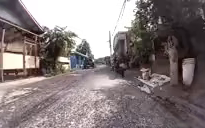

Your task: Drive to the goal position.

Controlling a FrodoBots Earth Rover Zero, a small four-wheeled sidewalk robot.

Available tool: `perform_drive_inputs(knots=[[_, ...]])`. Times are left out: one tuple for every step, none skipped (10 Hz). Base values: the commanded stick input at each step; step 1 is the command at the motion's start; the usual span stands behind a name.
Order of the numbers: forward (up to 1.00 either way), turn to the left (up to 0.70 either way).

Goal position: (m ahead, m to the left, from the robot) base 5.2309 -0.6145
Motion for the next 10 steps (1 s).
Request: perform_drive_inputs(knots=[[0.85,0.00],[0.85,0.00],[0.85,0.00],[0.85,0.00],[0.85,0.00],[0.85,0.00],[0.85,0.00],[0.85,0.00],[0.85,0.00],[0.85,0.00]])
